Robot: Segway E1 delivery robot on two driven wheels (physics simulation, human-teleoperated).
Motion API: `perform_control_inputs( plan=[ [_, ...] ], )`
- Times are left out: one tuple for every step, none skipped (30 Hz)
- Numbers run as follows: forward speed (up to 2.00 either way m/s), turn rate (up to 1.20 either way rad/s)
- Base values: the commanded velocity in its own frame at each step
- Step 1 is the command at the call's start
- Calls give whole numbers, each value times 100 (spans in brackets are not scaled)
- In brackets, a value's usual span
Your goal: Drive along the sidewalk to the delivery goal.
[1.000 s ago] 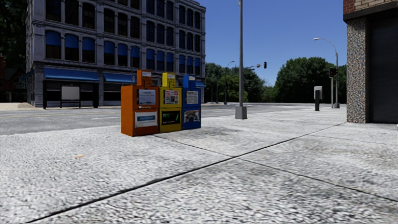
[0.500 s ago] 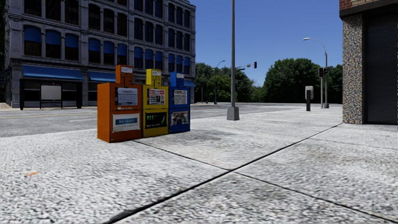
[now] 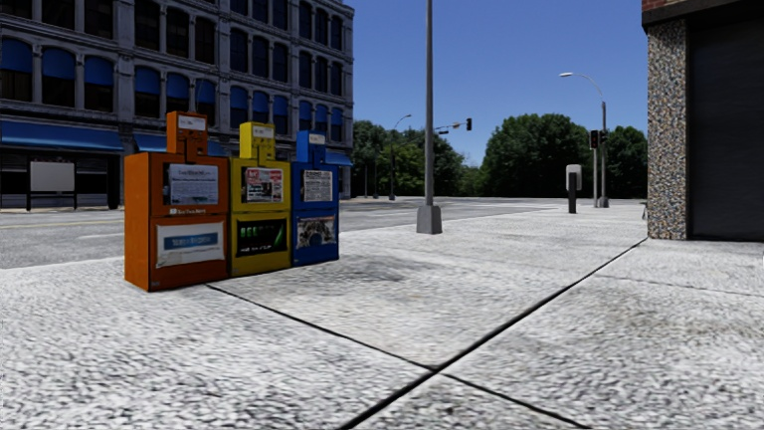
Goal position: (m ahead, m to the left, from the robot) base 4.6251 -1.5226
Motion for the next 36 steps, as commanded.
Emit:
perform_control_inputs(
  plan=[
    [107,-25],
    [107,-25],
    [107,-25],
    [107,-25],
    [107,-25],
    [107,-25],
    [107,-25],
    [107,-25],
    [107,-25],
    [107,-25],
    [107,-26],
    [106,-27],
    [106,-28],
    [105,-29],
    [104,-29],
    [103,-29],
    [103,-29],
    [103,-29],
    [103,-29],
    [103,-29],
    [103,-29],
    [103,-29],
    [103,-29],
    [103,-30],
    [103,-31],
    [103,-32],
    [103,-32],
    [103,-33],
    [103,-33],
    [103,-33],
    [103,-33],
    [103,-33],
    [103,-33],
    [103,-33],
    [103,-33],
    [103,-33]
  ],
)
